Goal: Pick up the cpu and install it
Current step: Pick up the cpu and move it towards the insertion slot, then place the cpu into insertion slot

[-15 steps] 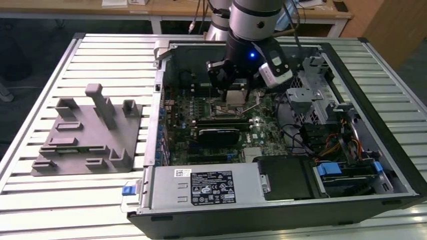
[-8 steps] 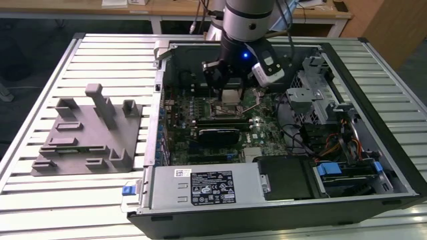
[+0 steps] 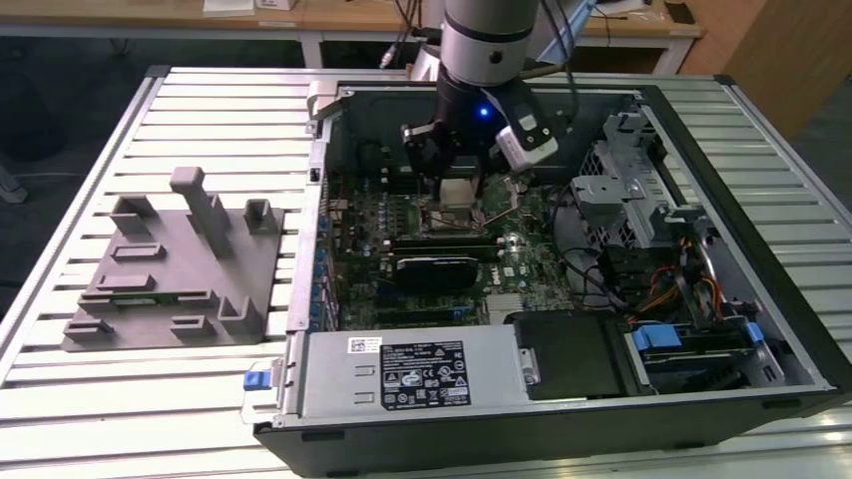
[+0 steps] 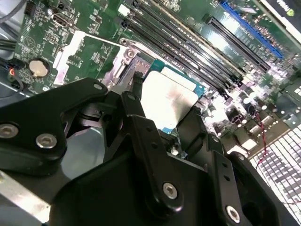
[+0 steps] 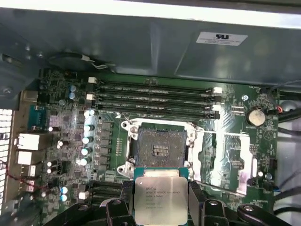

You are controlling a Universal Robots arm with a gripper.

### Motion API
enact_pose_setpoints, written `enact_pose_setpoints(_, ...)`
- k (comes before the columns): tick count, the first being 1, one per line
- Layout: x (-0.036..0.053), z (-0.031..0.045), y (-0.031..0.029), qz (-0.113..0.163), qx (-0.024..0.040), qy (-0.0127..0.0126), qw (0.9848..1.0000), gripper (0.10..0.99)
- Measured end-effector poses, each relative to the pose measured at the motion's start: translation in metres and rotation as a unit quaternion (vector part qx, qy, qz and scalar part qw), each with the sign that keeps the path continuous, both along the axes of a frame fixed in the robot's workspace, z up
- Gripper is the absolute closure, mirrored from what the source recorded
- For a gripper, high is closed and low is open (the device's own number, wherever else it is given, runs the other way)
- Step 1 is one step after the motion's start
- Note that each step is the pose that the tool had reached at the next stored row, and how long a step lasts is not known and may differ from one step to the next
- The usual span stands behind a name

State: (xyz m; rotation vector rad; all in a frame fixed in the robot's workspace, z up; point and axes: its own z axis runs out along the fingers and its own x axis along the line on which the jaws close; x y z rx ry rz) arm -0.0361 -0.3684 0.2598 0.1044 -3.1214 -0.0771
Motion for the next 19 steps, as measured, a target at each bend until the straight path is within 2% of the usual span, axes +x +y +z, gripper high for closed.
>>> enact_pose_setpoints(5,0.0000,-0.0079,0.0031,-0.001,-0.0017,0.0000,1.0000,0.545)
enact_pose_setpoints(9,0.0001,-0.0107,0.0090,-0.004,-0.0017,0.0000,1.0000,0.545)
enact_pose_setpoints(19,0.0000,-0.0109,0.0092,-0.004,-0.0017,0.0000,1.0000,0.545)
